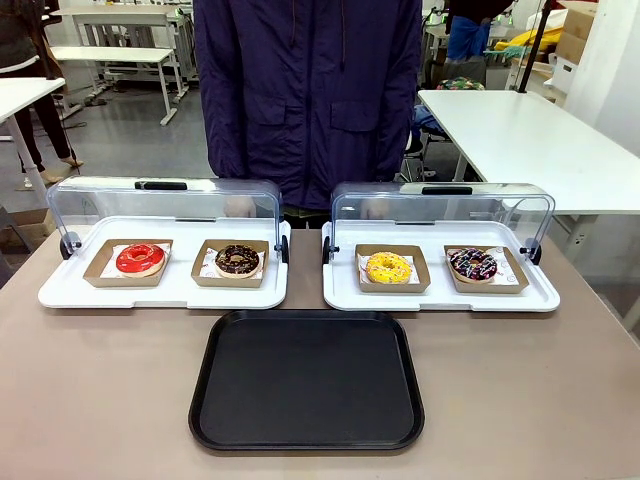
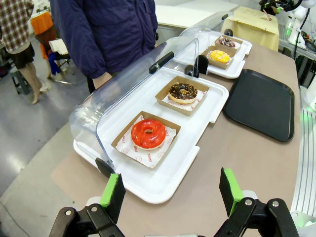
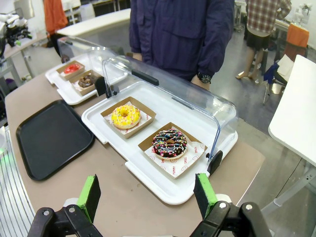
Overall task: Move the third donut from the left to the tray.
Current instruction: Pick up the Paper togo box containing the Donut indicated by the person and place it on the Handle tray.
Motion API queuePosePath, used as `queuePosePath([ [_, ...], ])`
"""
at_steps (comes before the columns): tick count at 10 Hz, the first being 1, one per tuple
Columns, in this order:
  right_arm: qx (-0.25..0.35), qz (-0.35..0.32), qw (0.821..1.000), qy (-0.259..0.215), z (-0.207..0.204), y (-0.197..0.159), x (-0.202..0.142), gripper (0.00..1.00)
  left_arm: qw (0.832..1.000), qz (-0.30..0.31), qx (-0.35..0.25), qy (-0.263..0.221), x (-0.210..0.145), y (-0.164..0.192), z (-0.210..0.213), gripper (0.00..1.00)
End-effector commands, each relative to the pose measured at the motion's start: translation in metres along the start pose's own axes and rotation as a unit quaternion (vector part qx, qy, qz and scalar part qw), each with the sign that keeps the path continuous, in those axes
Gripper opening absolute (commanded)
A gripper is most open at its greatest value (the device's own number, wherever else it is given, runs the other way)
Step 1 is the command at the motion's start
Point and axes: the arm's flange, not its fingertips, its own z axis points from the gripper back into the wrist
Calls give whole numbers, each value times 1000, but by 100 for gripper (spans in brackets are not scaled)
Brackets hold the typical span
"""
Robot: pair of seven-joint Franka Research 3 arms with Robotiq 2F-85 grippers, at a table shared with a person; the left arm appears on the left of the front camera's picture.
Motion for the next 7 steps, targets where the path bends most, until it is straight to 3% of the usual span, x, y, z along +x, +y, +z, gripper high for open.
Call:
queuePosePath([
  [1,-2,12,1000,-12,-1,-3,1,100,1000,-4,-4,2,0,-1,1,100],
  [7,-2,12,1000,-12,-1,-3,1,100,1000,-4,-4,2,0,-1,1,100],
])
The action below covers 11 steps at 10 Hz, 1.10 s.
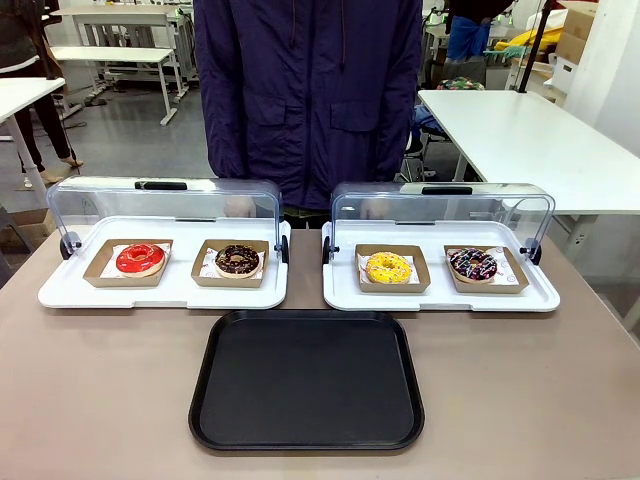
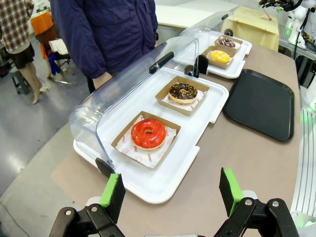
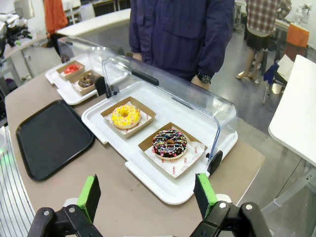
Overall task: Move the third donut from the left to the tray.
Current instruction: Pick up the Paper togo box containing the Donut indicated by the person and place it on the Handle tray.
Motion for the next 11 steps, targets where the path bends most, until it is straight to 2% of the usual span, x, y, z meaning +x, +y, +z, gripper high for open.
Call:
queuePosePath([
  [1,-2,12,1000,-12,-1,-3,1,100,1000,-4,-4,2,0,-1,1,100],
  [11,-2,12,1000,-12,-1,-3,1,100,1000,-4,-4,2,0,-1,1,100],
])
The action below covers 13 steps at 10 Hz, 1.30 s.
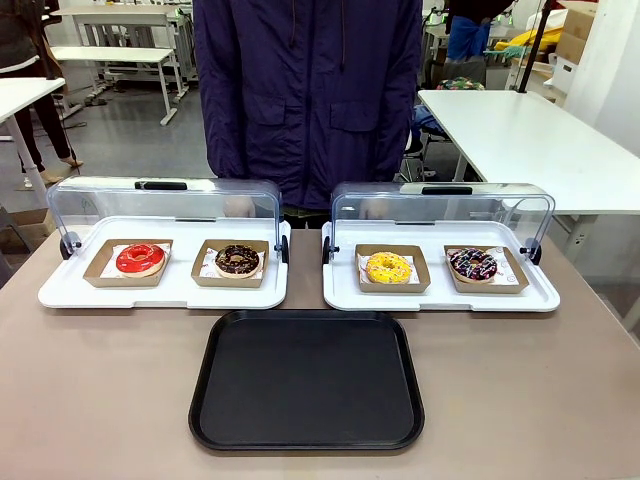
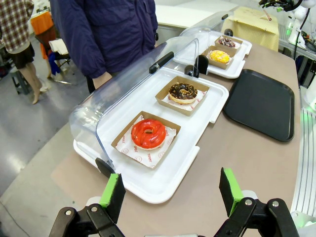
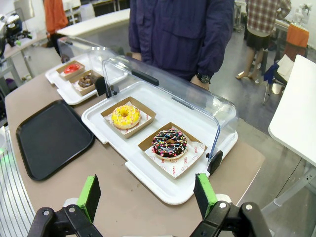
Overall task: Move the third donut from the left to the tray.
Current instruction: Pick up the Paper togo box containing the Donut indicated by the person and place it on the Handle tray.
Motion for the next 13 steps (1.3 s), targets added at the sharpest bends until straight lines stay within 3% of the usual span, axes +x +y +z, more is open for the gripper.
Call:
queuePosePath([
  [1,-2,12,1000,-12,-1,-3,1,100,1000,-4,-4,2,0,-1,1,100],
  [13,-2,12,1000,-12,-1,-3,1,100,1000,-4,-4,2,0,-1,1,100],
])
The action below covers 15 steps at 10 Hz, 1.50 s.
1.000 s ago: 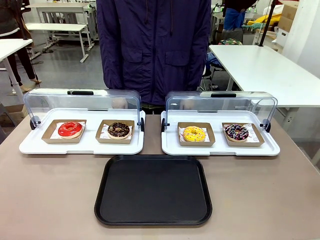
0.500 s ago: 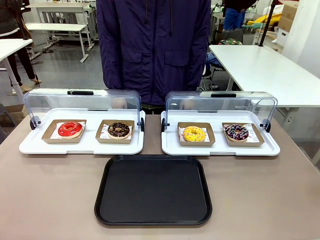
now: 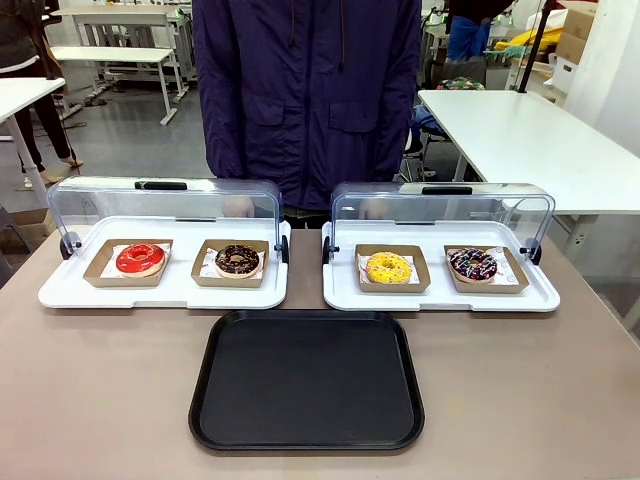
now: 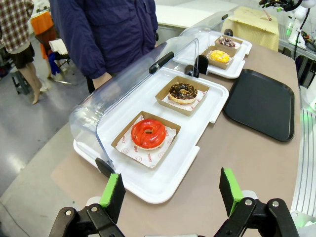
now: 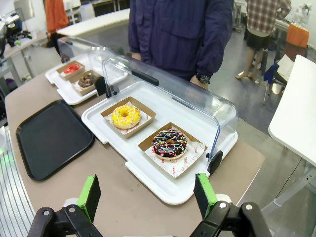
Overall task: Move the third donut from the left to the tray.
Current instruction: Pick up the Paper togo box containing the Donut indicated by the person and place it on the Handle tray.
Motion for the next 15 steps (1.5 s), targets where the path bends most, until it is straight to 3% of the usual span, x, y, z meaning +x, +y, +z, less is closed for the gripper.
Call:
queuePosePath([
  [1,-2,12,1000,-12,-1,-3,1,100,1000,-4,-4,2,0,-1,1,100],
  [15,-2,12,1000,-12,-1,-3,1,100,1000,-4,-4,2,0,-1,1,100],
])
